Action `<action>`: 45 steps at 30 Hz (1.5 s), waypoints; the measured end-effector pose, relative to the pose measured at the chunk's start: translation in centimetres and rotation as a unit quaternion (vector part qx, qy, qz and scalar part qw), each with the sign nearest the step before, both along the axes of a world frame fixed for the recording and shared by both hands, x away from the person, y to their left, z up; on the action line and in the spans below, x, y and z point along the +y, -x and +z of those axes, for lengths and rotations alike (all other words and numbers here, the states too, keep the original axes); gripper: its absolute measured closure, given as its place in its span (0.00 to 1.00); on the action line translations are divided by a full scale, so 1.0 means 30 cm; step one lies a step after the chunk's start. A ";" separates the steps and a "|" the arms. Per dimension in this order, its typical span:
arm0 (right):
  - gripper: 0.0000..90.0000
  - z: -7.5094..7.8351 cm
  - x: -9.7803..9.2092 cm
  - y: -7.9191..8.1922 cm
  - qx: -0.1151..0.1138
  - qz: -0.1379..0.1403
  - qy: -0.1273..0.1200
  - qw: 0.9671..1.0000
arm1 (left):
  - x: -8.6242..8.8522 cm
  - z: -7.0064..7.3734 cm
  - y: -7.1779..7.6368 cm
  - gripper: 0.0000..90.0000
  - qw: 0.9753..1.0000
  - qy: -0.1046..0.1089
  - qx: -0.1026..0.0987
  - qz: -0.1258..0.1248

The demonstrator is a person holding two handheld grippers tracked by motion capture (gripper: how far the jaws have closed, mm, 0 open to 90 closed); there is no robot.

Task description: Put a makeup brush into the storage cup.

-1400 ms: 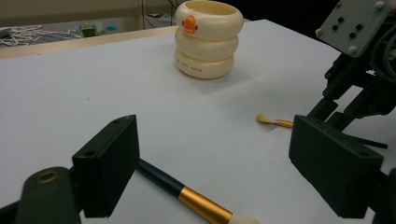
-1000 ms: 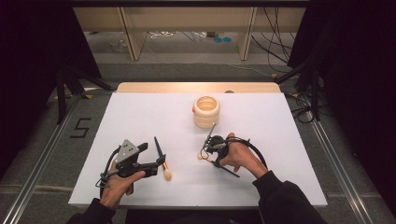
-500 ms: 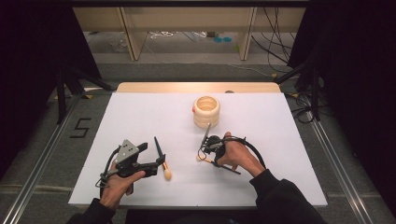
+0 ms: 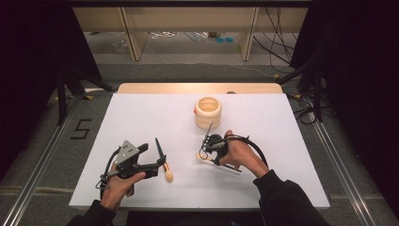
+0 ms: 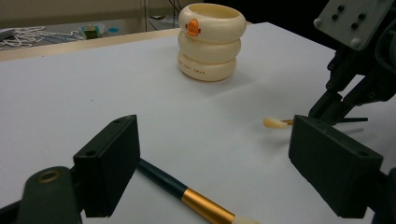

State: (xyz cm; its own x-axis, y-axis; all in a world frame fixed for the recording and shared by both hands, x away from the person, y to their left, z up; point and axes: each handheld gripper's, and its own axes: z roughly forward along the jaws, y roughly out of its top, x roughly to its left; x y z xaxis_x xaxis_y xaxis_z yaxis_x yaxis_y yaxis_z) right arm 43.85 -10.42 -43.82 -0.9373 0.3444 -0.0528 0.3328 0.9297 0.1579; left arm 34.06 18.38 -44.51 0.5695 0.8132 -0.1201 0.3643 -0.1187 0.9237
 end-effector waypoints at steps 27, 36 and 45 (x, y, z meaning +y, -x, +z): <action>0.92 0.172 -0.110 -0.079 -0.089 -0.035 -0.219 0.971 | -0.003 -0.002 -0.001 0.18 1.000 0.006 0.006 0.004; 0.92 0.210 -0.136 -0.111 -0.121 -0.056 -0.291 0.947 | -0.003 -0.002 -0.001 0.18 1.000 0.006 0.006 0.004; 0.92 0.238 -0.150 -0.143 -0.142 -0.069 -0.352 0.922 | 0.000 -0.002 -0.003 0.18 1.000 -0.001 0.002 -0.001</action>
